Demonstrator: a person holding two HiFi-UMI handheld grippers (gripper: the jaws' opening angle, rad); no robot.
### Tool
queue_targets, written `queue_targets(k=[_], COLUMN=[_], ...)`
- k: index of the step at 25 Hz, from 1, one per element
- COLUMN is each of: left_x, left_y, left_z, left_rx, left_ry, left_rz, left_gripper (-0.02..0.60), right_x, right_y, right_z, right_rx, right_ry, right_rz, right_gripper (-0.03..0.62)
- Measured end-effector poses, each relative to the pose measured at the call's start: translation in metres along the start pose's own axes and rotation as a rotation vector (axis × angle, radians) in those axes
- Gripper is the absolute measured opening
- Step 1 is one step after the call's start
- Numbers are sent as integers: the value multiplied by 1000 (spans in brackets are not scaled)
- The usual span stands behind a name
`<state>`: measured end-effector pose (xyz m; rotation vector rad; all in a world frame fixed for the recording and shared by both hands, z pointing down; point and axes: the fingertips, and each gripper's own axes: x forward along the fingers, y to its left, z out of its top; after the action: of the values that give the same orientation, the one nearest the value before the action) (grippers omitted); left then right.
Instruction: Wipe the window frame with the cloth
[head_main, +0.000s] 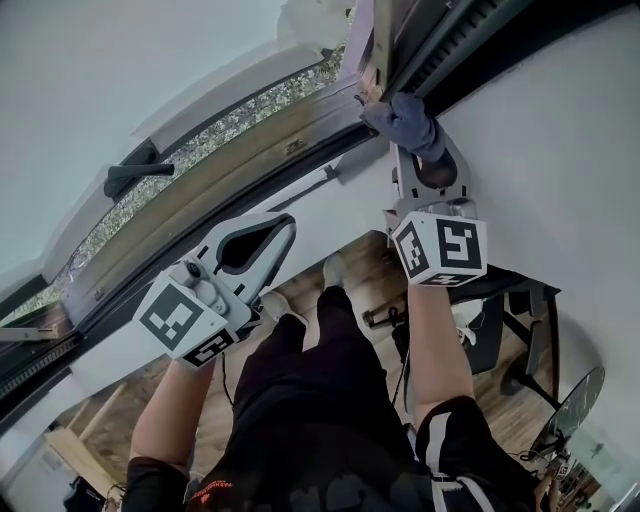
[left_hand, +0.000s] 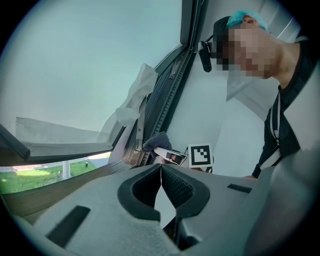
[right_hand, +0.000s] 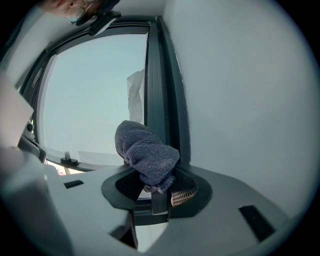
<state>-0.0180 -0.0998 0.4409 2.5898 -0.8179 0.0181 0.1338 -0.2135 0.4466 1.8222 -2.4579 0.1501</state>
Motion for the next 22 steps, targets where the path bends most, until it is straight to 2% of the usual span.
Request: queue_targets(k=[22], left_x=[4], left_y=[6], left_z=[-25], left_rx=[-33], left_ry=[33], left_rz=[30], left_gripper=[20], right_x=[9], right_y=[-4], right_z=[-92], right_rx=[35], right_ry=[168], right_rz=[10], right_gripper=[117])
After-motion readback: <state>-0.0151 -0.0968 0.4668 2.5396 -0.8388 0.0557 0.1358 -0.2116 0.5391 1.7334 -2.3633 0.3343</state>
